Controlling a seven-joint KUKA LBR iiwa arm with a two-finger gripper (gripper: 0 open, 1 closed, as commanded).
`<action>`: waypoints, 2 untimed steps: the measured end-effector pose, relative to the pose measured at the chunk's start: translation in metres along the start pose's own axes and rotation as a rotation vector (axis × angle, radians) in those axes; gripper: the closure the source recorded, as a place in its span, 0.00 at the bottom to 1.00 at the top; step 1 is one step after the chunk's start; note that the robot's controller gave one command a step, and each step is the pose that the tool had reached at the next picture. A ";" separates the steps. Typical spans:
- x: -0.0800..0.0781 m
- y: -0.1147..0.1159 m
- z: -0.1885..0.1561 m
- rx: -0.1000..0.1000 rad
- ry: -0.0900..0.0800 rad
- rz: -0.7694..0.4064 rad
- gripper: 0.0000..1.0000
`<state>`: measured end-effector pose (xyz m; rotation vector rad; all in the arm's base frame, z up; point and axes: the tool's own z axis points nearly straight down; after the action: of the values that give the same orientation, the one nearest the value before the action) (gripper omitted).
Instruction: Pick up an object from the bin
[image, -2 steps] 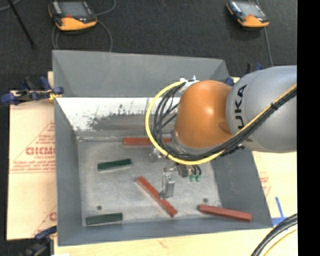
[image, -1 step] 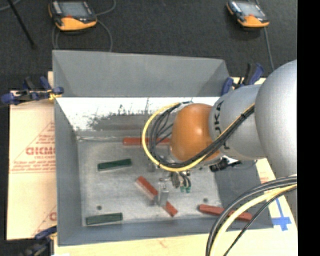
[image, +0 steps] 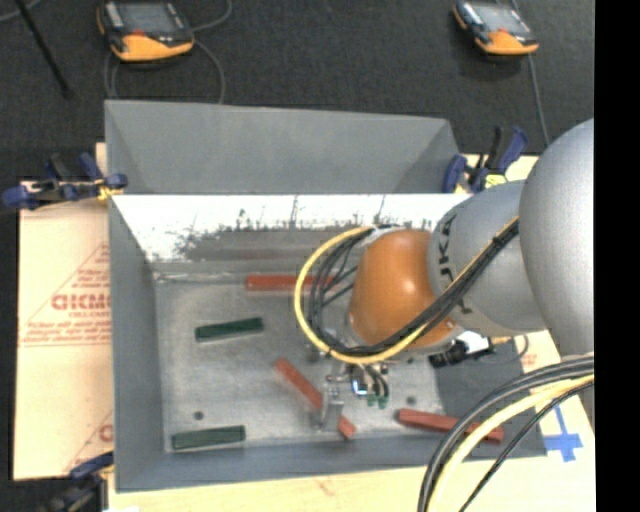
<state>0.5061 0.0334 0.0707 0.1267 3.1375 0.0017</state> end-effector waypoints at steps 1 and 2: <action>0.007 -0.009 0.000 0.001 0.001 -0.012 0.00; 0.006 -0.008 0.000 0.000 0.000 -0.009 1.00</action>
Offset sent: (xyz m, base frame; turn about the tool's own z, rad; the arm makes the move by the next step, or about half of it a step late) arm -0.0077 -0.0075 -0.0007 -0.0126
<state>0.4994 0.0254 0.0705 0.1121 3.1377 0.0015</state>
